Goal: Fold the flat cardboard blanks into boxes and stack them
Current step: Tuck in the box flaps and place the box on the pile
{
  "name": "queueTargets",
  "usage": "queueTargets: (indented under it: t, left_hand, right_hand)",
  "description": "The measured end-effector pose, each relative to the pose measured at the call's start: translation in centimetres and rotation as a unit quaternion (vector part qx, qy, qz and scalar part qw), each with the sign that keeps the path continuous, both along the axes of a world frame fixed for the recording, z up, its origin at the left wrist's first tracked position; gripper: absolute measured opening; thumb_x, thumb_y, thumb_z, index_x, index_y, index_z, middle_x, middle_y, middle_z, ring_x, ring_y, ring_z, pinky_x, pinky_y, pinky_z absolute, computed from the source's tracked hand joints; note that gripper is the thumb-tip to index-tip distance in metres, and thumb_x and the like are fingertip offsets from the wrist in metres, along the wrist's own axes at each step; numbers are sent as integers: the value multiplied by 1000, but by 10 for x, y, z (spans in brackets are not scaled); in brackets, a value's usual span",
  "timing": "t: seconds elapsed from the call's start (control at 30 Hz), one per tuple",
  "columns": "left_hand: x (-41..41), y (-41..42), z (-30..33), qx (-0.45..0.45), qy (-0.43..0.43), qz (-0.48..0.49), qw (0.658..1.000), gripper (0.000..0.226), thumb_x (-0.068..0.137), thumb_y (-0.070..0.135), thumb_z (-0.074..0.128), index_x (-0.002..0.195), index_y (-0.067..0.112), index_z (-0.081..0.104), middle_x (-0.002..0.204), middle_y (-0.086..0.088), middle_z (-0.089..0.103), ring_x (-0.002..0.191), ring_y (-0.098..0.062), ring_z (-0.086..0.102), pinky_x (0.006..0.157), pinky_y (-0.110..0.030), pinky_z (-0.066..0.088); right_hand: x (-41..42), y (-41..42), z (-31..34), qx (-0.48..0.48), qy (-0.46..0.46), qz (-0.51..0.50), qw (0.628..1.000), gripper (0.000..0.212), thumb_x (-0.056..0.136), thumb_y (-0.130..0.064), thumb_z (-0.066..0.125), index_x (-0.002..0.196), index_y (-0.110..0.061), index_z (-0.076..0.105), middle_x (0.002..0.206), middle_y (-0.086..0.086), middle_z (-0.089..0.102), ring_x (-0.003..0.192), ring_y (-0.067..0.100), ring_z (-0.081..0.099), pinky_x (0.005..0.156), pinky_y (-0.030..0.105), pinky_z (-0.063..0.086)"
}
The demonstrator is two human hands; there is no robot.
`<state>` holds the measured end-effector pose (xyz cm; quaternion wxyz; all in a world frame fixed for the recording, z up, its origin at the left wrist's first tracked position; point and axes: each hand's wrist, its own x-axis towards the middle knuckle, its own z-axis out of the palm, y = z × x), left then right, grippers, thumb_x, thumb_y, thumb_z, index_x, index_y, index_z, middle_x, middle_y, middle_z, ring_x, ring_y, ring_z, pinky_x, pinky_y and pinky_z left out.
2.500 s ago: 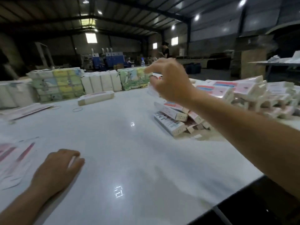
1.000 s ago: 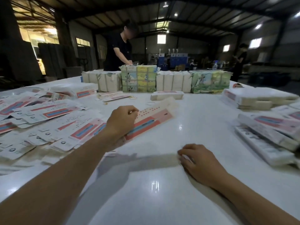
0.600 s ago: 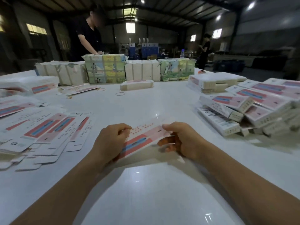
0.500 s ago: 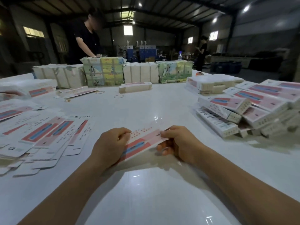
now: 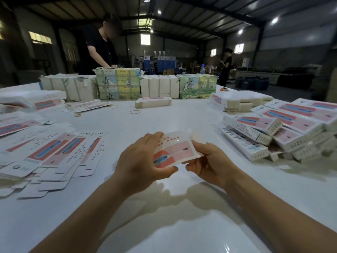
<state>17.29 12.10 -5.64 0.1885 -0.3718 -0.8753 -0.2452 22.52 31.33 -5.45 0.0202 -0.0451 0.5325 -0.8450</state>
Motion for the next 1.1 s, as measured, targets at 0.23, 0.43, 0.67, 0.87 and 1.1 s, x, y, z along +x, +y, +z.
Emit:
queueTargets:
  t: [0.23,0.43,0.67,0.87,1.1]
  left_hand:
    - [-2,-6,1,-109,93,32,989,90,67,66,64,141,23,36,117,5,55,81,-8,44,67,-16,38]
    - [4,2,3,-114,106,59,986,84,68,64,65,137,25,38,116,6,56,83,-10,48,70,-22,43]
    - [2,-8,8,-72,62,36,995,69,71,62,68,128,29,47,115,8,63,77,-14,57,69,-23,45]
    - [-2,-11,7,-46,-2,62,997,65,71,69,63,122,33,43,114,11,61,85,-12,59,73,-28,53]
    - [-8,-8,4,-31,-30,129,991,59,70,76,54,108,33,44,103,16,58,77,-11,52,66,-27,43]
  right_hand:
    - [0,6,3,259,48,-64,963,17,93,-7,55,101,-19,63,90,9,74,72,29,71,51,28,58]
    - [-2,12,3,286,32,-86,954,18,91,-1,54,99,-14,65,83,10,74,67,31,71,48,26,55]
    - [-3,20,1,207,-16,-26,978,22,96,1,43,101,-4,65,80,22,71,52,21,66,49,26,53]
    - [-1,11,-1,238,64,-263,933,17,95,-10,52,107,-12,63,68,6,70,49,19,61,44,28,51]
    - [7,-20,-9,370,167,-388,827,26,89,-1,56,86,-22,69,71,-7,65,55,6,59,46,18,47]
